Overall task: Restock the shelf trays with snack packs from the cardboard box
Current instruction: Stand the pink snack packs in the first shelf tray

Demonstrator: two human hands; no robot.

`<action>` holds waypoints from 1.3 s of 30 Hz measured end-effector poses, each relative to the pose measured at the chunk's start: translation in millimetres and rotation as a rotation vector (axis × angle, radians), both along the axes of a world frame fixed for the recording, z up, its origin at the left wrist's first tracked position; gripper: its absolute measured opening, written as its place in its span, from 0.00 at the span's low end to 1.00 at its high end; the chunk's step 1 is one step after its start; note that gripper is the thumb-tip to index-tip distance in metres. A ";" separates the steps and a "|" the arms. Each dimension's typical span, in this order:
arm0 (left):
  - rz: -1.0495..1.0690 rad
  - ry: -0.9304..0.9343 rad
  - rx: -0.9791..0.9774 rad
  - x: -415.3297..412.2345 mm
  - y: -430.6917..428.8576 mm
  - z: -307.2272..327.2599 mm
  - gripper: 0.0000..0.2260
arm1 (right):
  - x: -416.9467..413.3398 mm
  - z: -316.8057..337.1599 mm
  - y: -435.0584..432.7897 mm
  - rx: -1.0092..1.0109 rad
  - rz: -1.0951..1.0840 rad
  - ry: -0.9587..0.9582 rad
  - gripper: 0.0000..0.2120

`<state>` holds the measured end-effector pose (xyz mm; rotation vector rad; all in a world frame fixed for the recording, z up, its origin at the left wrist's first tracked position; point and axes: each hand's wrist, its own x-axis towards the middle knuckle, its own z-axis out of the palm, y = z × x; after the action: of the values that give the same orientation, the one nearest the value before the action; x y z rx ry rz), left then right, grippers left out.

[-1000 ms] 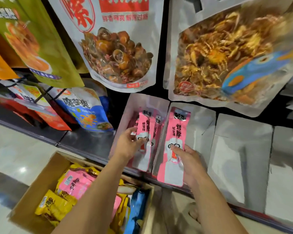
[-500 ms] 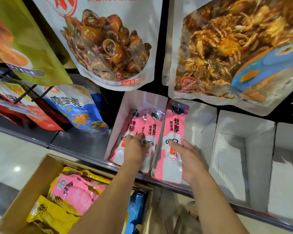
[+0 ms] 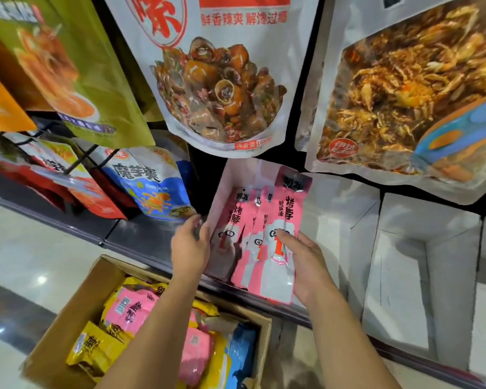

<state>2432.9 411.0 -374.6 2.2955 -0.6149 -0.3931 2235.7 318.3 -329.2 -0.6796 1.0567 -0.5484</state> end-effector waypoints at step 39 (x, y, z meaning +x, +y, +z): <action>-0.049 0.417 0.077 20.9 44.2 31.6 0.18 | 108.3 -22.8 29.2 -0.707 0.592 0.817 0.32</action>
<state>2453.8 455.2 -343.0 2.1784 -0.4496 -0.9040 2344.1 347.5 -352.0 -1.8756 1.3181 -0.0845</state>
